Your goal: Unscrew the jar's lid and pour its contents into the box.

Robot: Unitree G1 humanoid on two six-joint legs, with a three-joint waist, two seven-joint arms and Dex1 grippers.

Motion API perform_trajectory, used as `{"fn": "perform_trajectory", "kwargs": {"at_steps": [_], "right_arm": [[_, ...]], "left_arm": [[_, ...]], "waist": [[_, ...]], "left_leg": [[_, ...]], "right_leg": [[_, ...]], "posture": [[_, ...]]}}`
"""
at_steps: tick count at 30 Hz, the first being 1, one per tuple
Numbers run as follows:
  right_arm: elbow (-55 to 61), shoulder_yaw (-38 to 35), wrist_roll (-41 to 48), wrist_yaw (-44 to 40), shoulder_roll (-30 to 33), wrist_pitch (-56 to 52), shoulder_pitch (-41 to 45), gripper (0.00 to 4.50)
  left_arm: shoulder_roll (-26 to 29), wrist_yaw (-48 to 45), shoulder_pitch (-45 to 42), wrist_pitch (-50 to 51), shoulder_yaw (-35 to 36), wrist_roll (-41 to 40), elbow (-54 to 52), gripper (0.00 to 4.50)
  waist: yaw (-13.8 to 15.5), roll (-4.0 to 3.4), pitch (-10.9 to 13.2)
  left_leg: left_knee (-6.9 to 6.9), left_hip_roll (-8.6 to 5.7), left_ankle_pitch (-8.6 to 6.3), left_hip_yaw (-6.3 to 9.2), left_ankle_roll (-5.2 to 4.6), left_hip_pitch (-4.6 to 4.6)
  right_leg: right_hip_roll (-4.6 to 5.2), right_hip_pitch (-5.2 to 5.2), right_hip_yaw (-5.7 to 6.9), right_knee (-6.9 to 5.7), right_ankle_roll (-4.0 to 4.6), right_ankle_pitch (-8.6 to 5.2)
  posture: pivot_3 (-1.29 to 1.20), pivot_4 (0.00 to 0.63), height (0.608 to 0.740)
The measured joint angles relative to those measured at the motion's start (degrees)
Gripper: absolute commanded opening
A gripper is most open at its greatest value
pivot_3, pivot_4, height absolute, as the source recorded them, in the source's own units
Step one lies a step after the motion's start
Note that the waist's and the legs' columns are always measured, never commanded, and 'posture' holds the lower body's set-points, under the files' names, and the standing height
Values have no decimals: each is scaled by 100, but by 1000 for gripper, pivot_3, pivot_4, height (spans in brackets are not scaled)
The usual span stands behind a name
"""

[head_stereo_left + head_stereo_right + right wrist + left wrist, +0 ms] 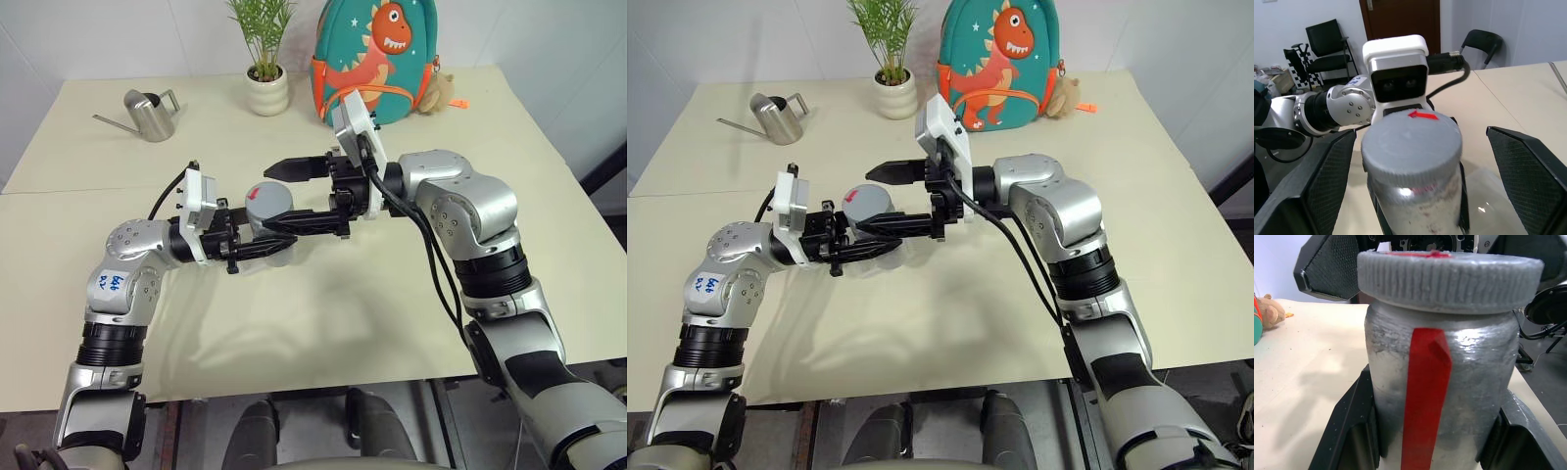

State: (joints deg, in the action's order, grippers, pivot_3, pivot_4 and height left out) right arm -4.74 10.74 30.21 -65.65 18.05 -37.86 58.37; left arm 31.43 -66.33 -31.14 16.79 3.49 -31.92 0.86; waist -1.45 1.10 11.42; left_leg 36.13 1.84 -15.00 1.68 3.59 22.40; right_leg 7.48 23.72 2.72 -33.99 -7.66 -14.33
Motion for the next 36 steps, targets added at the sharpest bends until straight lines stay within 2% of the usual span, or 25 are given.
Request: {"fn": "perform_trajectory", "kwargs": {"at_steps": [3, 8, 13, 18, 20, 24, 28, 32, 36], "right_arm": [[-3, 8, 4, -8, -66, 24, 19, 2603], [-1, -74, 163, 105, -151, -124, 22, 2603], [136, -1097, 1150, 675, -301, -811, 20, 2603], [323, -1596, 1280, 1191, 99, -923, -343, 2603], [304, -1595, 937, 1276, 400, -547, -768, 2603], [-316, -1566, -164, 1331, 898, 947, -1834, 2603], [-1348, -1629, -807, 1491, 927, 2217, -2588, 2603], [-1864, -1742, -1136, 1651, 926, 3151, -2902, 2603], [-2097, -1777, -1220, 1655, 888, 3486, -3151, 3811]], "left_arm": [[3, 37, 0, 11, 29, -8, -6, 1925], [6, 45, 13, 35, 76, -71, -35, 1925], [82, -6, 151, 131, 44, -132, -153, 1925], [131, -4, 230, 193, 47, -139, -150, 1925], [154, 17, 222, 197, 75, -151, -145, 1925], [244, 83, 201, 205, 322, -167, -19, 1925], [247, 131, 83, 274, 428, -184, 21, 1925], [231, 132, -14, 340, 440, -201, 29, 1925], [229, 133, -41, 437, 443, -217, 136, 1925]], "waist": [[0, 0, 0], [-3, 0, 0], [15, 0, 0], [82, 1, -1], [119, 1, -1], [142, 3, -2], [125, 1, -1], [77, 1, -1], [73, 1, 0]], "left_leg": [[0, 0, 0, 0, 0, 0], [-1, 0, 0, 0, 0, 0], [-2, 0, 0, 0, 0, 0], [1, 0, -1, 0, -2, 0], [-1, 0, -2, -1, -3, -1], [-1, -2, -3, -5, -6, 1], [-3, -1, -2, -9, -4, 0], [-3, -1, -1, -20, -3, -12], [1, -1, -1, -20, -2, -14]], "right_leg": [[0, 0, 0, 0, 0, 0], [0, 0, 0, 0, 0, 0], [1, -1, 0, 2, 0, 0], [0, -2, 0, 3, 0, 0], [0, -2, 0, 4, 0, 0], [1, -3, -1, 14, -2, 1], [1, -2, -4, 13, -3, 2], [0, -3, -16, 8, -4, 2], [0, -5, -18, 3, -4, 2]], "posture": [[0, 150, 740], [0, 150, 740], [0, 150, 740], [0, 150, 740], [0, 150, 740], [0, 150, 740], [0, 150, 740], [0, 150, 740], [0, 150, 740]]}}
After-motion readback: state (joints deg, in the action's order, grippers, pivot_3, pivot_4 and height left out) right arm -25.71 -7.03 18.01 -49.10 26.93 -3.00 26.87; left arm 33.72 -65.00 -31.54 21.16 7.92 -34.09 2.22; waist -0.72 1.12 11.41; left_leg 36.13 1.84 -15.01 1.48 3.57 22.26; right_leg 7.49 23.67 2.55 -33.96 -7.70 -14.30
